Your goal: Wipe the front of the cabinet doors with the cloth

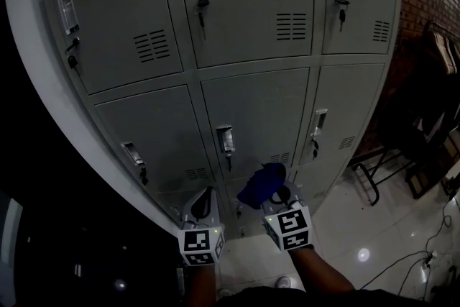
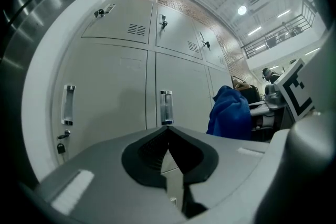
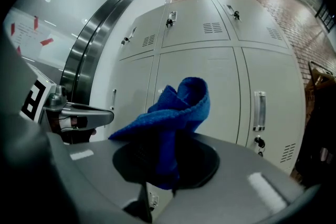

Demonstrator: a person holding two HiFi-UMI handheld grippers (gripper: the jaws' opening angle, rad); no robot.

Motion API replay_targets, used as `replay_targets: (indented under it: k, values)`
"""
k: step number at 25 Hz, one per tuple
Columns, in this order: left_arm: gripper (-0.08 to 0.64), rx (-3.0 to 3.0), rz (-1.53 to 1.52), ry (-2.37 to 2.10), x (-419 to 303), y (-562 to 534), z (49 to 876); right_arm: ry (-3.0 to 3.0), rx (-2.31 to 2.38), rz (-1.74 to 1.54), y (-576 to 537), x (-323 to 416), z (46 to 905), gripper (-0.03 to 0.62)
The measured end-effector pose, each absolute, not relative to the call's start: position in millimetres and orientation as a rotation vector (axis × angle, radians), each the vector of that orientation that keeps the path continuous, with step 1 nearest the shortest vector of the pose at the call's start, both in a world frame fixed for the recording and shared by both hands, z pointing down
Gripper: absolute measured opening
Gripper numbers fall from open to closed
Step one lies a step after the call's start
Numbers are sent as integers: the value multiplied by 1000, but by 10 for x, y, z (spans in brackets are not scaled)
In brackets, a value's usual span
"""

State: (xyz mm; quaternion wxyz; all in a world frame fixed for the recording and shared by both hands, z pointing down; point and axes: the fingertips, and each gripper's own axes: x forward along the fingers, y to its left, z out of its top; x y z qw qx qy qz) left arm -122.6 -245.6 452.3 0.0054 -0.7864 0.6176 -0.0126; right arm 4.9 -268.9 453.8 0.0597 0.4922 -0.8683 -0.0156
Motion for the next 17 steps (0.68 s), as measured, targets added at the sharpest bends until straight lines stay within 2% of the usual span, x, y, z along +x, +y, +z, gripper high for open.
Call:
replay_targets:
  k: [17]
  values:
    - [17, -2456, 30, 1927, -1274, -2411, 4366, -2640, 1483, -52, -2675, 14, 4513, 69]
